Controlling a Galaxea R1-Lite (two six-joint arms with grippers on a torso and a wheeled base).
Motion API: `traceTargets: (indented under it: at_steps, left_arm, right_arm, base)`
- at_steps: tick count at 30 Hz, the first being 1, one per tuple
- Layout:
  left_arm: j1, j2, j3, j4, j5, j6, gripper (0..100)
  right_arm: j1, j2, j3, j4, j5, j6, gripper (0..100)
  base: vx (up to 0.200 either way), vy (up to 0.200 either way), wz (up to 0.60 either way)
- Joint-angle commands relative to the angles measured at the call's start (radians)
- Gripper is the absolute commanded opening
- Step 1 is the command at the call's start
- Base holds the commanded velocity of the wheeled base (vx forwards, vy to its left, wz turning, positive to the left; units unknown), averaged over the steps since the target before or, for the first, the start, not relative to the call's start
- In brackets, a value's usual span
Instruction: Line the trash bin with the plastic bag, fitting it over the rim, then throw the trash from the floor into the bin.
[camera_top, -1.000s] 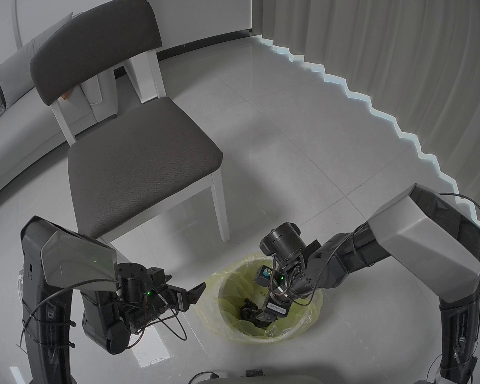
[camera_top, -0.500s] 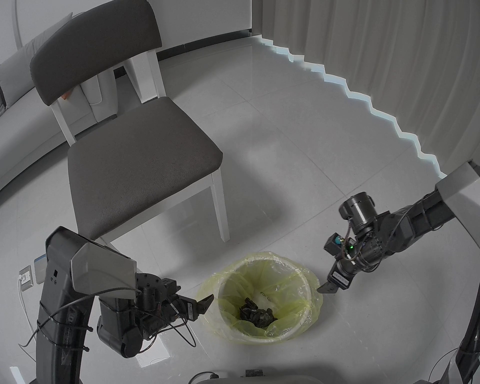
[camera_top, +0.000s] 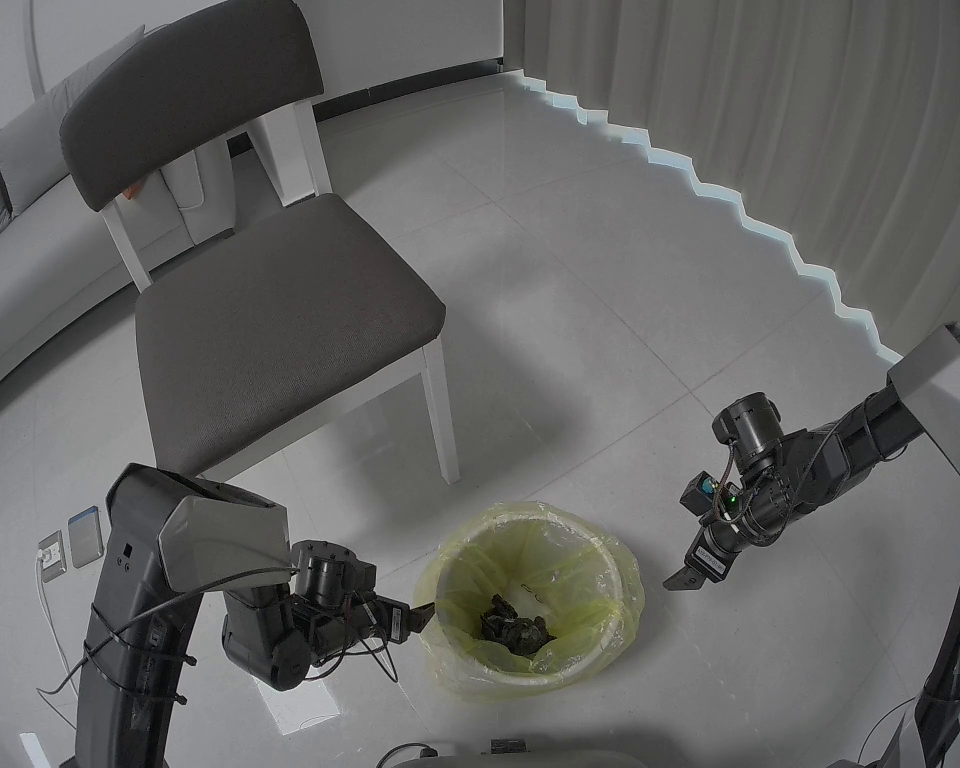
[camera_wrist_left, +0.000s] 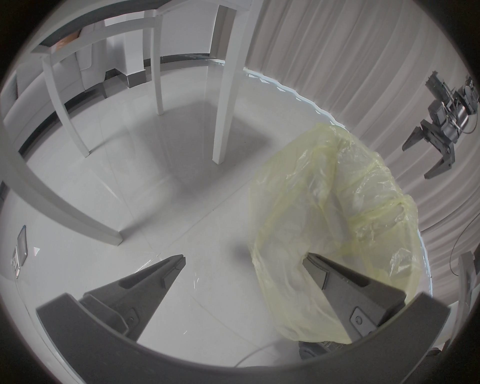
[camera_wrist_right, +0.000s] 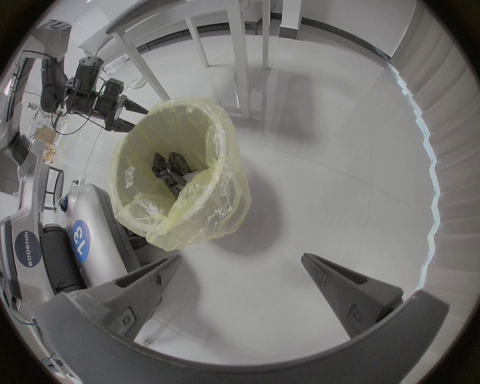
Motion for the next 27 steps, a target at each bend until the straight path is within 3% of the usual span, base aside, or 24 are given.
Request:
traceTargets:
  at_steps: [1,21,27]
  left_arm:
    - [-0.018,-0.011,-0.095,0.065,0.001,0.004,100]
    - [-0.010,-0.083,0.100,-0.087,0.007,0.005,100]
    - [-0.001,-0.139,0.147,-0.111,0.010,0.005,100]
  right_arm:
    - [0.001,0.072,-0.015,-0.005,0.000,-0.002,100]
    - [0.052,0.373,-0.234,-0.004,-0.014,0.000,100]
    - [0.064,0.424,-0.365,0.084,-0.015,-0.005,100]
  base:
    - [0.000,0.000,0.00]
    - [0.000,0.000,0.00]
    - [0.000,0.000,0.00]
